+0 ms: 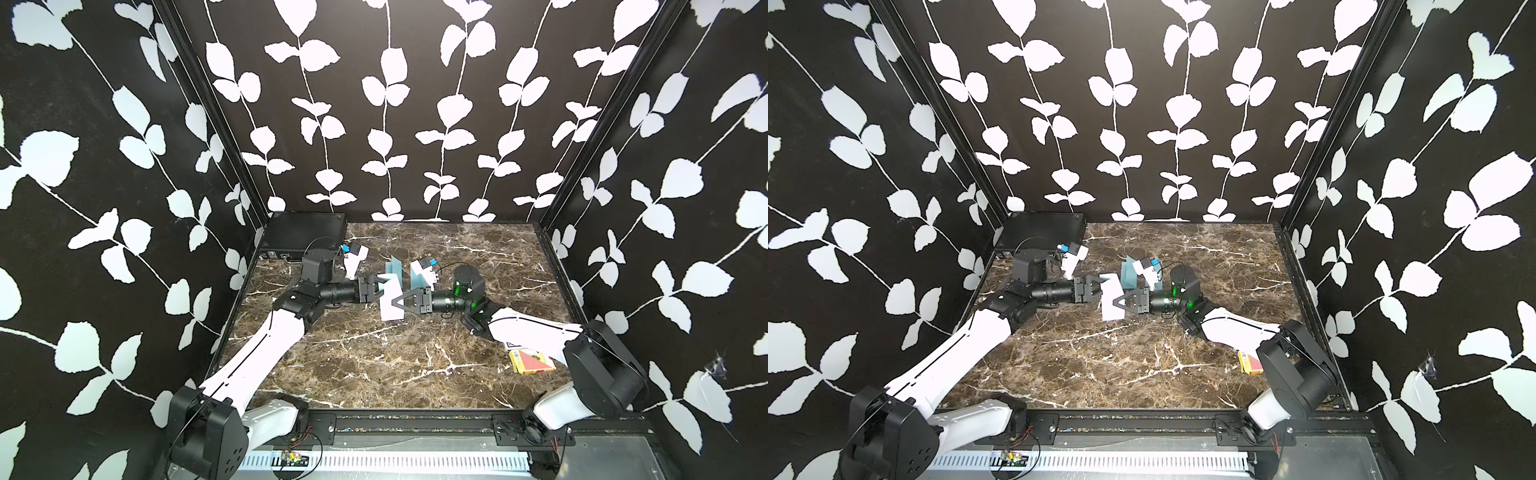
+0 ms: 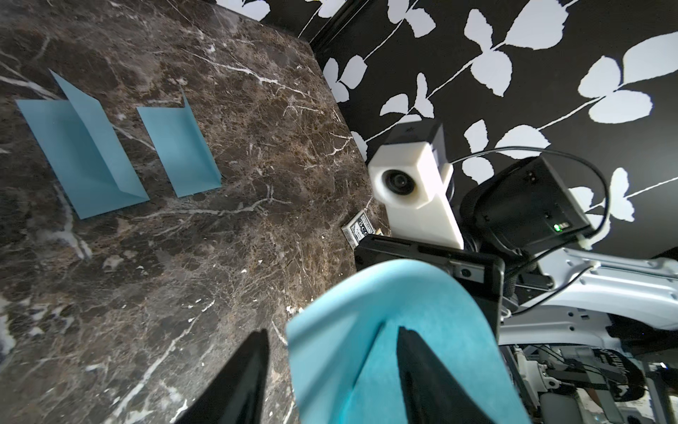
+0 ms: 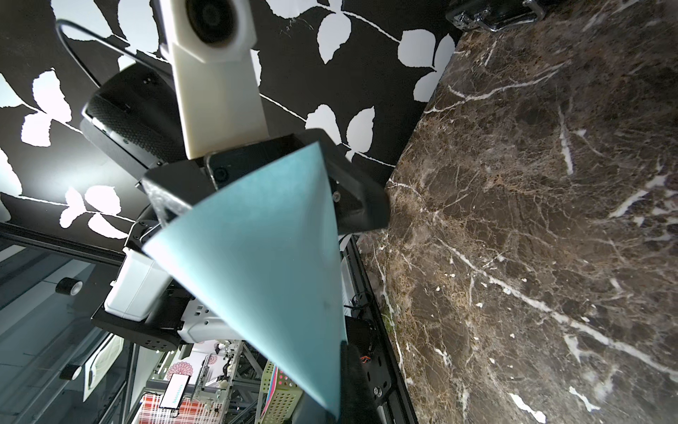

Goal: Fold the square paper along the opposite sides
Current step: Fold the paper.

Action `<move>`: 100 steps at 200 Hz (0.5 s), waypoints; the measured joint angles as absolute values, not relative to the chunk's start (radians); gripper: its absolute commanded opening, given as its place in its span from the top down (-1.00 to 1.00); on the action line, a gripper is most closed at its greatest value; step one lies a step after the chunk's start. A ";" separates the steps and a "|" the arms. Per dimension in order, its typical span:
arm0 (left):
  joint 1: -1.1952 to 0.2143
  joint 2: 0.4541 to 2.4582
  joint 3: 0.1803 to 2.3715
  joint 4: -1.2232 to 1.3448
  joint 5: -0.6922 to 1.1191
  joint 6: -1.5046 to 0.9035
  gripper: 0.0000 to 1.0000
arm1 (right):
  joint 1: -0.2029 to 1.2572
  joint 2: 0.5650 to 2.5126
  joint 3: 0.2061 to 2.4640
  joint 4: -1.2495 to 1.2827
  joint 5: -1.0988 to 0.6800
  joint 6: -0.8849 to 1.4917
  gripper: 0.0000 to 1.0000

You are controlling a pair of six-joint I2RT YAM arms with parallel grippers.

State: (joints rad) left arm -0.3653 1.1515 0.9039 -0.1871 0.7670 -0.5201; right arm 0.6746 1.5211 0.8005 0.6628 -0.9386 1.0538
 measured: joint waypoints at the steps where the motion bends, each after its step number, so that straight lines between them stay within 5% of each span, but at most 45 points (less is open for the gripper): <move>1: -0.364 1.151 0.904 -0.188 0.767 -0.520 -0.32 | 0.675 1.521 0.801 0.662 -0.939 1.053 0.86; 63: -0.224 1.041 0.910 -0.236 0.745 -0.535 -0.96 | 0.675 1.502 0.807 0.651 -0.941 1.035 0.86; 100: -0.252 1.002 0.833 -0.073 0.787 -0.635 -0.97 | 0.675 1.502 0.833 0.625 -0.943 1.023 0.86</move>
State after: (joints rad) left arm -0.2520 1.0023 0.8333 -0.0731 0.7868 -0.6353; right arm 0.6746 1.5017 0.8333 0.6250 -0.9432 1.0229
